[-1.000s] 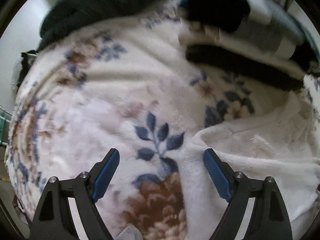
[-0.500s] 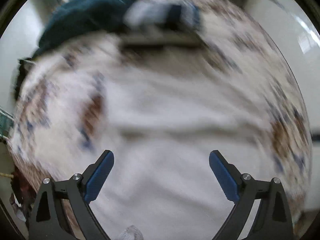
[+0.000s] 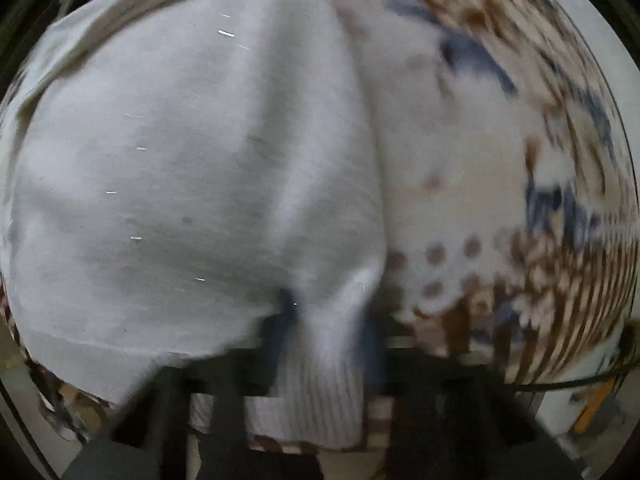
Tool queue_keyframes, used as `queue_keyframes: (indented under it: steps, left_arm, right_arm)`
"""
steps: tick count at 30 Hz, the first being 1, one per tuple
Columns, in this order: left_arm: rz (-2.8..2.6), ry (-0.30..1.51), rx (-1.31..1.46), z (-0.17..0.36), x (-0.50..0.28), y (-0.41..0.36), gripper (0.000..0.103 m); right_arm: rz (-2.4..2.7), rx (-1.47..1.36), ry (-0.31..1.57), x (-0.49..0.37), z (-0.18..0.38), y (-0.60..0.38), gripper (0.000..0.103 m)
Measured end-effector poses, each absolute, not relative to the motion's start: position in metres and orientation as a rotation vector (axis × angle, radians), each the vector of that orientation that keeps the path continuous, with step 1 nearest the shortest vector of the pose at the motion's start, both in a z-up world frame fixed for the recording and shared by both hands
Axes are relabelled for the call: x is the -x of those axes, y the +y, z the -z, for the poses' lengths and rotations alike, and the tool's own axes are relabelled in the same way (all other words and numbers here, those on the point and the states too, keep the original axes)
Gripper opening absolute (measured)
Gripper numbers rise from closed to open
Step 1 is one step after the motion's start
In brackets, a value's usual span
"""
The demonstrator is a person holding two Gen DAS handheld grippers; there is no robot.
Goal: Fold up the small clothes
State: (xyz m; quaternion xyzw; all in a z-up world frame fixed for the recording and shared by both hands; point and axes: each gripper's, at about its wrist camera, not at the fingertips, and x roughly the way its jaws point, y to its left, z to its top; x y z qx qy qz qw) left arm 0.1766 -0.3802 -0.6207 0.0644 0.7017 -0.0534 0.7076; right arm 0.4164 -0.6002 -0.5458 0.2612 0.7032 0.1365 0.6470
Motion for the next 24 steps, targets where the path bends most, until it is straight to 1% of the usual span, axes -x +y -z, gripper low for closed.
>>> queue_keyframes:
  steps: [2, 5, 6, 7, 8, 9, 10, 11, 12, 15, 17, 24]
  left_arm:
    - [0.113, 1.535, -0.065, 0.609, -0.183, -0.365, 0.008]
    - [0.100, 1.500, -0.026, 0.591, -0.186, -0.347, 0.007]
    - [0.098, 1.493, -0.012, 0.585, -0.185, -0.343, 0.007]
    - [0.097, 1.487, 0.001, 0.580, -0.186, -0.339, 0.007]
    - [0.094, 1.475, 0.013, 0.572, -0.187, -0.334, 0.007]
    - [0.094, 1.464, 0.023, 0.565, -0.188, -0.332, 0.007]
    - [0.095, 1.455, 0.032, 0.559, -0.188, -0.328, 0.007]
    - [0.092, 1.442, 0.044, 0.549, -0.189, -0.321, 0.007]
    - [0.092, 1.430, 0.059, 0.542, -0.189, -0.315, 0.007]
    - [0.080, 1.393, 0.119, 0.520, -0.179, -0.296, 0.007]
    - [0.064, 1.373, 0.173, 0.506, -0.174, -0.274, 0.007]
    - [-0.037, 1.291, 0.399, 0.467, -0.172, -0.167, 0.007]
  right_arm:
    - [-0.335, -0.642, 1.588, -0.444, 0.563, -0.589, 0.066]
    - [-0.334, -0.753, 1.601, -0.475, 0.593, -0.575, 0.065]
    - [-0.332, -0.796, 1.615, -0.485, 0.606, -0.568, 0.062]
    - [-0.330, -0.810, 1.626, -0.489, 0.613, -0.563, 0.054]
    - [-0.335, -0.834, 1.641, -0.494, 0.622, -0.554, 0.050]
    - [-0.357, -0.844, 1.655, -0.497, 0.627, -0.546, 0.041]
    - [-0.367, -0.839, 1.669, -0.499, 0.630, -0.539, 0.025]
    - [-0.360, -0.819, 1.673, -0.500, 0.630, -0.532, 0.020]
    - [-0.348, -0.794, 1.666, -0.500, 0.627, -0.526, 0.017]
    - [-0.312, -0.766, 1.638, -0.503, 0.607, -0.514, 0.015]
    - [-0.321, -0.728, 1.616, -0.506, 0.582, -0.503, 0.014]
    - [-0.370, -0.503, 1.587, -0.524, 0.493, -0.418, 0.013]
